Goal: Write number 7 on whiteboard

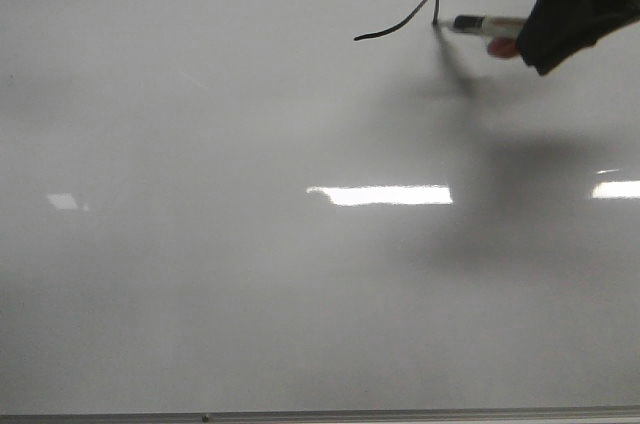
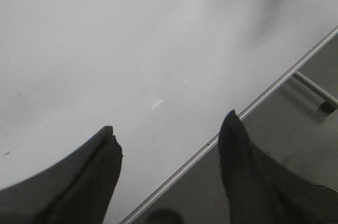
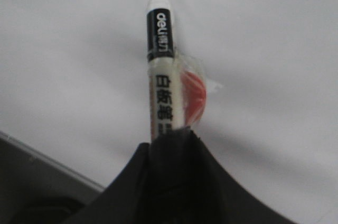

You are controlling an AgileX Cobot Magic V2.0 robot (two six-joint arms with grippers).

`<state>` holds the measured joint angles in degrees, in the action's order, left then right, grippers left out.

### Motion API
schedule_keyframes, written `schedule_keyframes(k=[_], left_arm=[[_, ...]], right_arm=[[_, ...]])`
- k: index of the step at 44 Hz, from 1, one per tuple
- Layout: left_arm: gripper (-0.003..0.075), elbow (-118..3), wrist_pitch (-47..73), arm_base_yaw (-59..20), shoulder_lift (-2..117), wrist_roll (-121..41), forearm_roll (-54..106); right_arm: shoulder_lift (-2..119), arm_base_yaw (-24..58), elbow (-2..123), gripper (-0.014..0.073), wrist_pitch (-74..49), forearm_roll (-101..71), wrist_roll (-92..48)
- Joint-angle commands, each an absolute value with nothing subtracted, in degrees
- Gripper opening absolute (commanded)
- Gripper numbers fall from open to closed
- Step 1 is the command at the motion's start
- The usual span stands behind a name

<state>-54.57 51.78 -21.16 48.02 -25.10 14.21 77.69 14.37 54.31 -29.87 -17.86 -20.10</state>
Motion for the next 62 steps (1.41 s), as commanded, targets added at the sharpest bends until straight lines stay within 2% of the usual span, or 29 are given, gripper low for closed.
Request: schedule_keyframes(k=[1, 10, 18, 26, 29, 40, 51, 62], left_arm=[[0.0398, -56.1, 47.7, -20.9, 47.8, -24.6, 15.6], [0.0398, -56.1, 47.6, -20.9, 47.8, -24.6, 15.6], [0.0403, -56.1, 48.2, -20.9, 47.8, -28.7, 16.9], [0.0511, -56.1, 48.8, -23.1, 48.8, -39.4, 26.4], [0.0540, -56.3, 49.8, -25.1, 50.4, -42.1, 28.5], [0.0536, -60.1, 52.6, -37.6, 60.2, -50.2, 28.8], [0.0536, -68.6, 52.6, -48.0, 72.4, -51.7, 28.8], [0.0529, -74.7, 53.5, -51.8, 80.7, -52.0, 27.9]], right_arm=[[79.3, 16.3, 52.8, -0.0066, -29.1, -17.5, -21.5], [82.7, 19.4, 51.7, -0.0066, -28.6, -17.5, -22.7], [75.6, 21.5, 52.2, -0.0066, -28.7, -17.5, -23.0], [65.5, 26.4, 52.2, -0.0066, -38.1, -17.5, -30.3], [62.1, 28.9, 52.2, -0.0066, -42.3, -17.5, -34.0], [54.4, 36.2, 52.2, -0.0066, -52.2, -17.6, -39.4], [54.2, 36.9, 52.2, -0.0066, -53.7, -17.8, -39.4], [54.2, 36.9, 52.2, -0.0066, -53.6, -17.8, -39.4]])
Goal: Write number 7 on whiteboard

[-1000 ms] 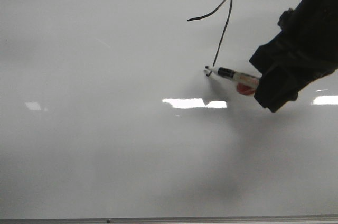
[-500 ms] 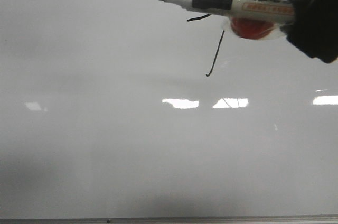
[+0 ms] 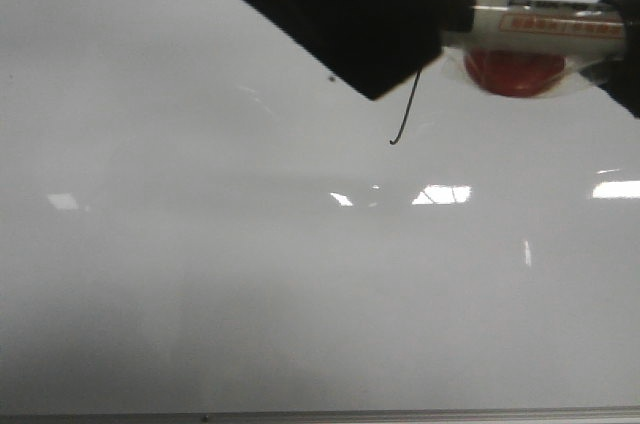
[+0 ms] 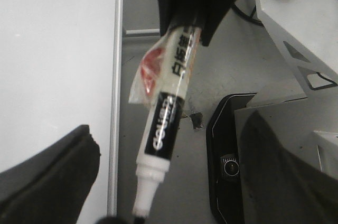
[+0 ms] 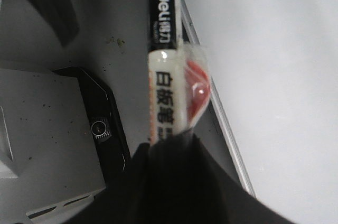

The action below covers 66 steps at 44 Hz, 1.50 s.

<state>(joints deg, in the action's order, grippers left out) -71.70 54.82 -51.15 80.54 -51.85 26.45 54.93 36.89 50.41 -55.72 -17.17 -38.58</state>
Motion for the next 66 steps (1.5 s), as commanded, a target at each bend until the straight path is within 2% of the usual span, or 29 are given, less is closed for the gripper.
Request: schedule_keyframes(k=[1, 4, 6, 13, 19, 24, 27, 29, 36, 40, 53, 60, 66], left_arm=[[0.0523, -74.9, 53.6, -52.0, 81.0, -52.1, 27.9], [0.0491, -75.5, 54.4, -52.0, 81.8, -52.2, 27.9], [0.0445, -75.5, 54.4, -52.0, 82.0, -52.3, 27.9], [0.0233, -75.5, 54.4, -52.0, 82.4, -52.3, 27.9], [0.0085, -75.5, 52.7, -52.0, 82.3, -52.3, 28.8], [0.0012, -75.5, 52.8, -52.0, 82.3, -52.3, 28.8], [-0.0022, -75.5, 53.1, -52.0, 82.3, -52.3, 28.8], [-0.0020, -75.5, 53.1, -52.0, 82.3, -52.3, 28.8], [-0.0020, -75.5, 53.1, -52.0, 82.3, -51.4, 28.8], [-0.0020, -75.5, 53.4, -51.6, 82.0, -48.7, 26.9], [-0.0020, -76.8, 53.9, -44.3, 75.2, -21.3, 4.7], [-0.0020, -76.2, 58.0, -35.4, 69.7, -9.5, -6.2], [-0.0020, -72.4, 58.0, -25.3, 65.2, -7.9, -8.5]], right_arm=[[54.2, 36.9, 52.2, -0.0066, -53.6, -17.8, -39.4], [54.2, 36.9, 52.2, -0.0066, -53.7, -17.8, -39.4], [54.2, 36.9, 52.2, -0.0066, -53.7, -17.8, -39.4], [54.2, 36.9, 52.2, -0.0066, -53.6, -17.8, -39.4], [54.2, 36.9, 52.2, -0.0066, -53.5, -17.8, -39.4], [54.2, 36.9, 52.2, -0.0053, -53.4, -17.8, -39.4], [54.2, 36.9, 52.2, 0.0012, -53.4, -17.8, -39.4], [54.2, 36.9, 52.2, 0.0082, -53.4, -17.8, -39.4], [54.2, 36.8, 52.2, 0.0441, -53.3, -17.8, -39.2], [53.4, 36.2, 52.2, 0.0556, -53.4, -16.0, -37.0], [41.9, 27.4, 52.3, 0.0561, -56.8, 4.5, -13.0], [38.9, 26.1, 52.3, 0.0561, -58.2, 5.4, -11.8], [38.8, 26.1, 52.2, 0.0561, -58.2, 5.4, -11.8]])
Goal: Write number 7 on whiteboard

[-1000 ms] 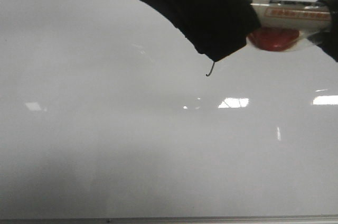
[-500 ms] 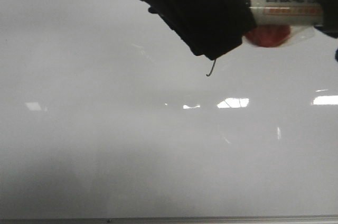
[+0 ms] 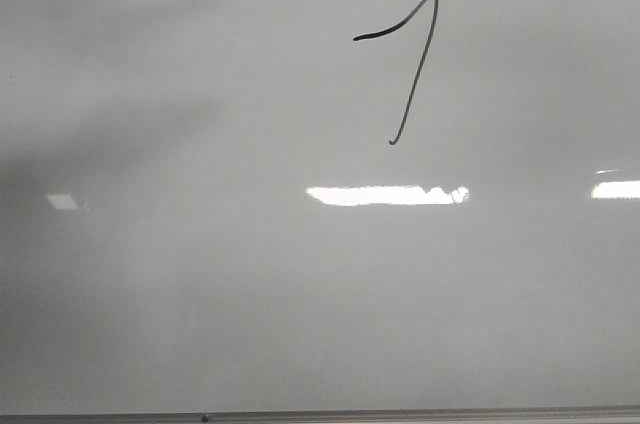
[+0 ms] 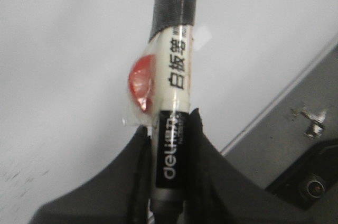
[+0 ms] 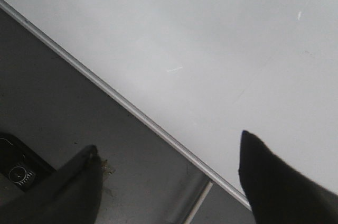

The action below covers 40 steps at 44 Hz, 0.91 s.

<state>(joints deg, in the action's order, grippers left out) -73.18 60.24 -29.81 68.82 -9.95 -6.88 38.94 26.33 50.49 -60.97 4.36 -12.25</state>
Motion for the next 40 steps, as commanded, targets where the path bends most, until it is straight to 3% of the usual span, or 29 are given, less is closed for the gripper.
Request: schedule_keyframes(k=[1, 10, 17, 26, 40], left_arm=[[-0.0020, -71.8, 57.4, -23.6, 64.6, -7.7, -8.5], [-0.0020, -58.1, 40.6, -7.1, 61.0, 0.8, -7.7], [-0.0020, -47.2, 21.2, -0.3, 61.7, 2.9, 0.4], [-0.0020, -40.0, 2.6, 0.0, 67.4, 2.9, 2.6], [-0.0020, -40.2, -7.2, 0.0, 76.9, 2.9, 2.6]], right_arm=[[38.8, 26.1, 52.2, 0.0561, -58.2, 5.4, -11.8], [38.8, 26.1, 52.2, 0.0561, -58.1, 5.4, -11.8], [38.8, 26.1, 52.2, 0.0561, -58.1, 5.4, -11.8], [38.8, 26.1, 52.2, 0.0561, -58.0, 5.3, -11.8], [38.8, 26.1, 52.2, 0.0561, -58.0, 5.3, -11.8]])
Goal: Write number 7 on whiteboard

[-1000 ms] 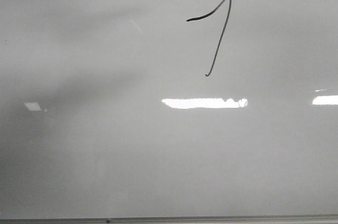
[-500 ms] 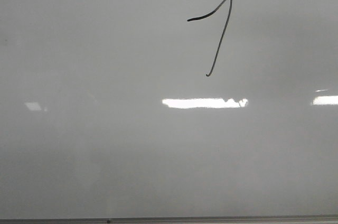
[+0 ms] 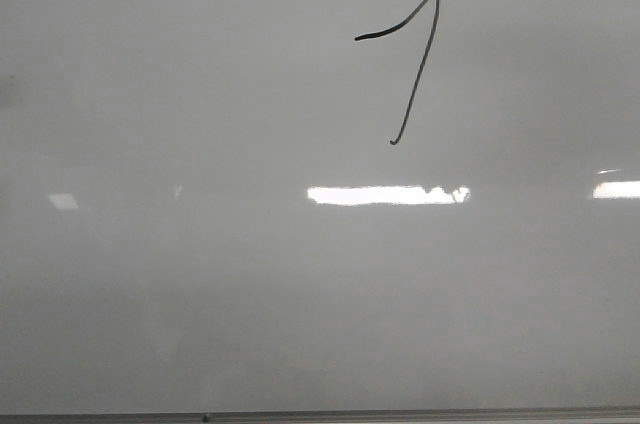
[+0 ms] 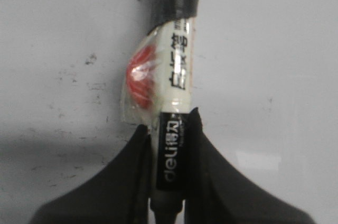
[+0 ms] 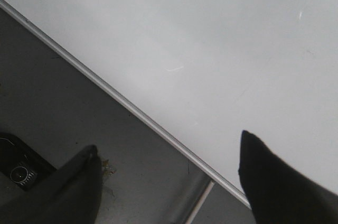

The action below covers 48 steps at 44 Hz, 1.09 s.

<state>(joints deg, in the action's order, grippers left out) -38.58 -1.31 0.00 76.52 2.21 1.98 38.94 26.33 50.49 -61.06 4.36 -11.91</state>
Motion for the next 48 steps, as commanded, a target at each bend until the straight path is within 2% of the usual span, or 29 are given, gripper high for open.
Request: schedule_keyframes(k=[1, 4, 18, 27, 36, 48], left_arm=[[-0.0018, -40.2, -7.1, 0.0, 77.2, 2.9, 2.6], [0.0004, -40.4, -6.8, 0.0, 78.0, 2.9, 2.6], [0.0279, -40.7, -6.1, 0.0, 79.2, 2.9, 2.6], [0.0337, -40.7, -6.1, 0.0, 79.2, 2.9, 2.3], [0.0477, -40.7, -5.6, 0.0, 79.2, 2.7, 2.1], [0.0484, -40.7, -2.7, 0.0, 79.2, 2.7, 2.1]], right_arm=[[38.8, 26.1, 52.2, 0.0561, -58.0, 5.3, -11.8], [38.8, 26.1, 52.2, 0.0561, -58.0, 5.3, -11.8], [38.8, 26.1, 52.2, 0.0561, -58.0, 5.3, -11.8], [38.8, 26.1, 52.2, 0.0561, -58.0, 5.3, -11.8], [38.8, 26.1, 52.2, 0.0561, -58.1, 5.3, -11.8], [38.8, 26.1, 52.2, 0.0561, -58.1, 5.3, -11.8]])
